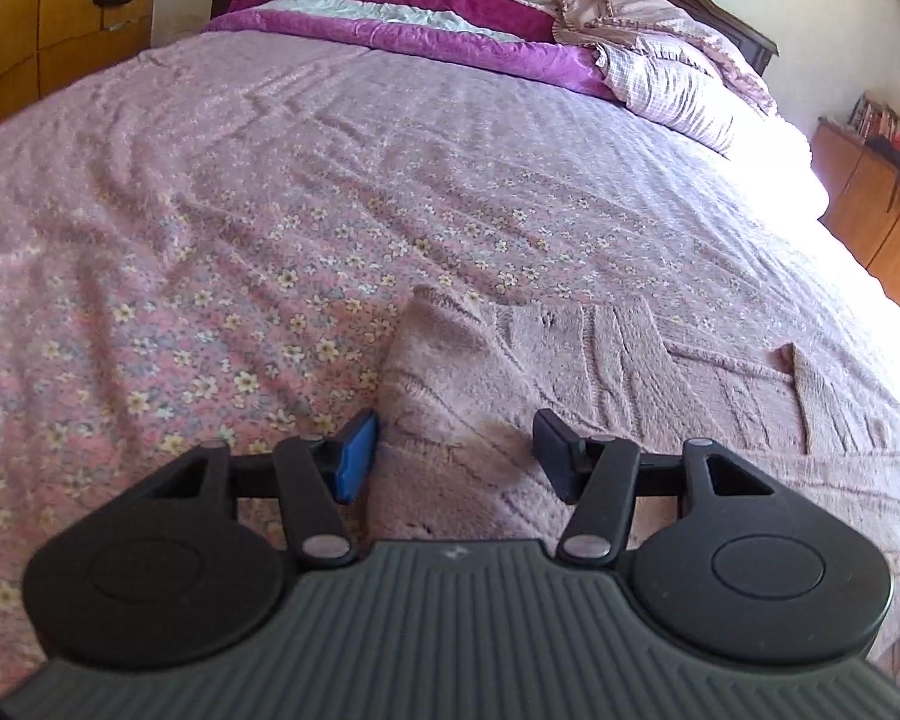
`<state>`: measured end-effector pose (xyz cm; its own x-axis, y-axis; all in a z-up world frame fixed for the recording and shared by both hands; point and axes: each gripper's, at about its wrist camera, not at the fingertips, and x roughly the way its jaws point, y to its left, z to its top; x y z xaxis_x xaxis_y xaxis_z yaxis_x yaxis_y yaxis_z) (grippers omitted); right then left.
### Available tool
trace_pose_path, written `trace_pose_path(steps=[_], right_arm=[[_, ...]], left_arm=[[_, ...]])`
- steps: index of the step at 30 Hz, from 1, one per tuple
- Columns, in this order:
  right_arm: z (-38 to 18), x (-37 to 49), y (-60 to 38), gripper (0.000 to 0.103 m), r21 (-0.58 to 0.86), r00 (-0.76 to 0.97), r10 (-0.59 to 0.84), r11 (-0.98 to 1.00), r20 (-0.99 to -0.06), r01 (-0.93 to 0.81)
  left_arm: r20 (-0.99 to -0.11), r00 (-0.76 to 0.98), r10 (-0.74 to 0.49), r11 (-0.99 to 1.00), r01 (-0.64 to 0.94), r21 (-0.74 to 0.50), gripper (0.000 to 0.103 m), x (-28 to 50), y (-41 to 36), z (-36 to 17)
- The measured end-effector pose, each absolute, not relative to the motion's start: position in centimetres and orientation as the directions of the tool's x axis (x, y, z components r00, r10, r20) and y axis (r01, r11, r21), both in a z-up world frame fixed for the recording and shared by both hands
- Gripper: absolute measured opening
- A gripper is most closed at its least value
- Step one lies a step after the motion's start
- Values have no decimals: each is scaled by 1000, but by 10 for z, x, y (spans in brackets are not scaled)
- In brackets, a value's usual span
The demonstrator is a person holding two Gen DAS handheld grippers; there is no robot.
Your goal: Fold small clothes
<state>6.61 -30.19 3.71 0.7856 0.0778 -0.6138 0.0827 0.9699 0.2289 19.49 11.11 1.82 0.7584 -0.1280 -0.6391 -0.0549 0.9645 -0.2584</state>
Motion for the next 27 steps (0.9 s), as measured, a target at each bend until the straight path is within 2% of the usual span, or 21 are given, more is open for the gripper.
trace_pose_path(steps=[2,4,5,6,7,9,12,14,16,18,22,25,27], right_arm=[[49,60,-306,33,235,787,105,971,-608,52],[65,55,-309,52,230,807,104,972,-582,41],[72,55,-312,56,226,819,94,973,-565,44],[77,57,-316,63,223,830,84,974,-552,50],[81,63,-319,67,219,836,73,974,-544,57],[80,80,-324,69,191,833,42,979,-551,77],[65,107,-326,69,142,801,3,985,-599,102],[53,120,-324,66,105,775,-10,990,-632,99],[43,125,-320,22,92,761,-25,990,-648,110],[43,122,-320,12,120,776,-11,987,-630,111],[62,112,-318,10,139,841,-9,985,-540,100],[77,108,-316,10,133,885,-37,985,-464,111],[75,113,-313,10,97,882,-56,989,-467,114]], left_arm=[[-630,764,-137,960,-56,-276,58,197,113,15],[-625,769,-133,961,-54,-270,52,199,112,13],[-624,772,-125,964,-54,-260,50,200,111,13],[-621,774,-120,967,-51,-251,40,200,110,12],[-618,778,-115,969,-48,-242,26,200,109,12],[-613,783,-105,973,-46,-225,18,199,108,13],[-570,812,-125,963,-39,-267,16,192,116,17],[-550,826,-126,959,-39,-279,16,188,121,19],[-545,829,-122,957,-48,-287,16,189,125,19],[-546,829,-122,950,-61,-305,16,190,129,15],[-538,834,-122,931,-92,-354,16,191,137,7],[-525,844,-114,934,-89,-346,16,188,137,4],[-530,841,-109,939,-87,-331,16,189,136,3]])
